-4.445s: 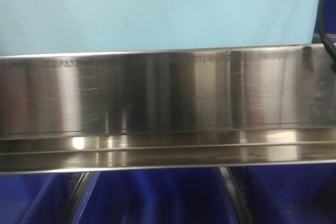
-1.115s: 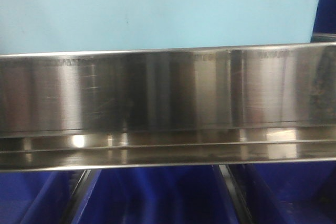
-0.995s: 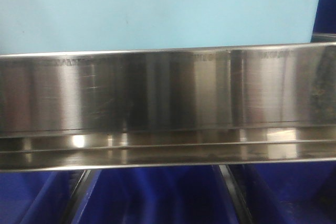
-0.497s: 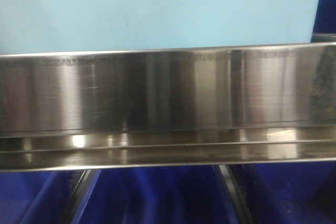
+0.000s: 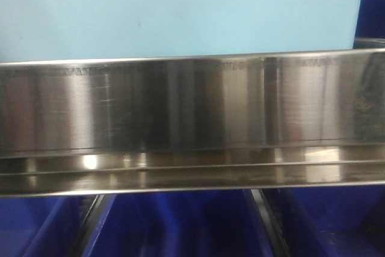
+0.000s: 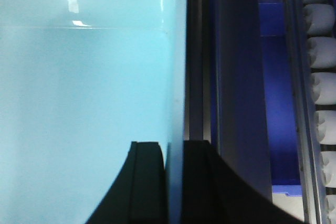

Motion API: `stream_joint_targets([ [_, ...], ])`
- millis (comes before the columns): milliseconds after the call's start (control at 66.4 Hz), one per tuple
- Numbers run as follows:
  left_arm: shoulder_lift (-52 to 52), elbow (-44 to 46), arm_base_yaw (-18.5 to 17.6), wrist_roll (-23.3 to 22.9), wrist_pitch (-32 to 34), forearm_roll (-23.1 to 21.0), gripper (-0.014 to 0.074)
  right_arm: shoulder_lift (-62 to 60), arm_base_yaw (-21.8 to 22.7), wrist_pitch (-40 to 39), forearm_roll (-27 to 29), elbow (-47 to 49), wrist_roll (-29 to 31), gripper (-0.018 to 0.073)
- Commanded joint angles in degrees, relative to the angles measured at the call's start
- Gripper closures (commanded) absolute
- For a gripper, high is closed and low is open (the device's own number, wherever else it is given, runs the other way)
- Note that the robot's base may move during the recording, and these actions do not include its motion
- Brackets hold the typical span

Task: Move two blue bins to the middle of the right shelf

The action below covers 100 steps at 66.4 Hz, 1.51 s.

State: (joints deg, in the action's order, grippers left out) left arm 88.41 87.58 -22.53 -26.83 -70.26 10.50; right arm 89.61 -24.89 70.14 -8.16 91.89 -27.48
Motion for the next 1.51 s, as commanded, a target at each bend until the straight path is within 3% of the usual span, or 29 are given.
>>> stream_joint_targets([
  [0,-0.63,0.02,-0.07,1.04,0.30,-0.40,0.0708,-0.17,0.23,-0.17,-1.48,-0.12,0.53,0.0724],
  [347,-3.00,0.02,-0.20,-2.64,0.30,2.07,0.0708,-0.67,0.14,-0.17,-1.48,-0.01,0.17,0.0724],
  [648,-7.09,0.36,-4.52,-6.82,0.30,7.30,0.0708,-4.57,-3.33,-0.17,-8.08,0.10,-3.63,0.0724],
  [1055,-7.59,10.42,-8.36,-7.57,0.30,8.30,0.0708,-7.59,-6.25,-0.17,-12.31,7.00,-4.78,0.0724],
  [1236,-7.59,15.67,-10.23,-7.66,0.30,13.31,0.0708,-7.59,-7.77,-0.17,-15.16,12.39,-4.78,0.0724],
  [1492,-7.59,20.16,-12.00,-7.66,0.30,16.80,0.0708,-7.59,-10.12,-0.17,-19.79,16.68,-4.78,0.0724],
])
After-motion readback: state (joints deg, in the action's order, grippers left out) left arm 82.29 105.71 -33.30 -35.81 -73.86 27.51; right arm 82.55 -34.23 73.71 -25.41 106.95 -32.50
